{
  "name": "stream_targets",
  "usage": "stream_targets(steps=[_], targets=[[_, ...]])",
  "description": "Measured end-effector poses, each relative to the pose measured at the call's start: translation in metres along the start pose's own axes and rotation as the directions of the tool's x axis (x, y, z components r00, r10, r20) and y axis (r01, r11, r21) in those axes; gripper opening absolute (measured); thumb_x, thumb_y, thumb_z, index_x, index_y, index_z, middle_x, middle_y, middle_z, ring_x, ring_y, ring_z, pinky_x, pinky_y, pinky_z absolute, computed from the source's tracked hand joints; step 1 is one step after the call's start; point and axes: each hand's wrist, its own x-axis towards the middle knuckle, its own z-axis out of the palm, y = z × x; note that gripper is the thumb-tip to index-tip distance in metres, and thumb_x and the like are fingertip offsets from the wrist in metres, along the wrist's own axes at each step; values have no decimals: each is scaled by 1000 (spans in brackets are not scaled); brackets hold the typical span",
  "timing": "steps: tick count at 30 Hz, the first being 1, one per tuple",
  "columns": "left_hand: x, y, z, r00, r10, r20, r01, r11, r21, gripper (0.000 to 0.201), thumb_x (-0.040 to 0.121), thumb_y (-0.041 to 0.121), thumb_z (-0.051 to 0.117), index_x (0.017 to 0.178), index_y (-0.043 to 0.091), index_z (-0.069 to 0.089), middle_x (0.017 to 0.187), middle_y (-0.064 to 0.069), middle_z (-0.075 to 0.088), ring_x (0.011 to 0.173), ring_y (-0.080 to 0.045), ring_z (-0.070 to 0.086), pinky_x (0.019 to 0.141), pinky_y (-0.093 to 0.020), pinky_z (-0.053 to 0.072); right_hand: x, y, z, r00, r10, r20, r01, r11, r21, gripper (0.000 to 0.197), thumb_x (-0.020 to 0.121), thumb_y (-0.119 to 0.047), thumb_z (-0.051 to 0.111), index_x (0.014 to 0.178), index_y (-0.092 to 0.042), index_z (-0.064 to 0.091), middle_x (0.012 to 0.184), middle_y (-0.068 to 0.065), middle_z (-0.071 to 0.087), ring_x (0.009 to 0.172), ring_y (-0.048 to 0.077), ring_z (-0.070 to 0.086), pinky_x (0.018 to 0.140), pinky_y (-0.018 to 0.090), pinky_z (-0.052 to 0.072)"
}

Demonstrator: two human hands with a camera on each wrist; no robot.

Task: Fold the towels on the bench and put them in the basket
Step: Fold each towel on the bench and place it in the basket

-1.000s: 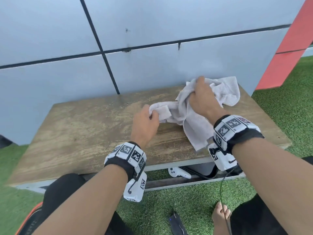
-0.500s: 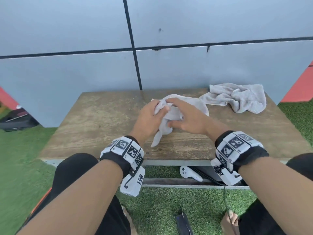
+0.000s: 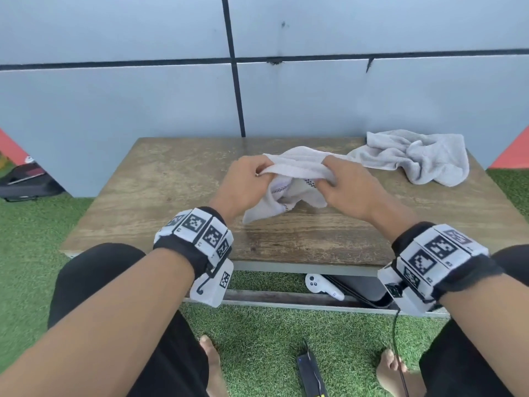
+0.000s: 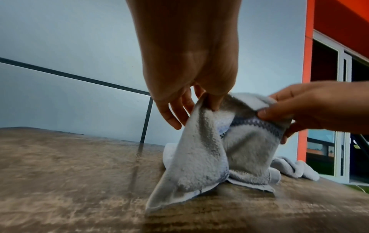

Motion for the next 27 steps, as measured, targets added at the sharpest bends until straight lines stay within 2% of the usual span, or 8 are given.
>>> stream_targets(steps=[3,5,8,11,15,17,21,27], targets=[[-1,6,7,997,57,52,-57,998,3,16,96,13,55,92,10,70,86,-8,71,75,-19,60,70,-36,49,-11,-7,7,996,-31,88,24,997,74,50,87,-35,67,128,-19,44,119,2,55,110,22,50,90,38,45],[-6,6,21,992,81,102,-75,995,-63,16,96,12,54,93,8,69,87,-11,71,80,-26,65,75,-41,50,-21,-9,17,996,-56,65,53,997,51,61,86,-43,69,135,-22,39,123,-1,53,112,18,48,92,38,45],[-15,6,39,972,92,215,-61,988,-143,17,100,16,54,100,15,70,83,-5,72,72,-22,67,66,-34,53,-36,-7,33,997,-79,13,80,996,-30,45,89,-39,60,127,-23,41,114,-1,62,104,24,56,81,41,51],[-13,10,49,963,92,252,-60,990,-129,14,99,21,58,90,21,68,73,1,67,59,-18,63,59,-35,52,-34,-4,36,998,-52,-36,52,999,4,34,86,-32,45,118,-22,44,94,2,66,84,30,59,64,43,51],[-6,8,44,971,7,239,6,999,-50,12,94,28,67,83,31,64,79,2,68,63,-10,58,57,-24,42,-25,6,26,989,54,-134,-46,997,62,23,87,-12,47,108,-20,50,67,-6,53,65,29,53,58,40,47],[-2,-1,37,970,-27,240,23,1000,21,3,93,25,68,92,23,70,88,-5,70,70,-13,58,62,-27,45,-22,9,21,984,103,-145,-93,993,72,21,88,-9,45,105,-21,51,66,-6,52,65,28,53,60,42,49],[6,-17,23,962,-126,244,86,982,167,18,95,23,65,89,7,72,97,-13,73,93,-27,67,83,-39,53,-15,17,13,974,152,-170,-136,986,99,20,89,-12,45,103,-24,51,77,-1,60,74,28,57,66,43,51],[10,-22,11,987,-158,-11,158,987,7,14,98,26,61,89,20,70,92,2,74,84,-14,69,70,-27,52,-13,28,8,963,244,-112,-241,970,41,29,71,-19,36,93,-29,54,93,2,68,86,32,62,75,46,55]])
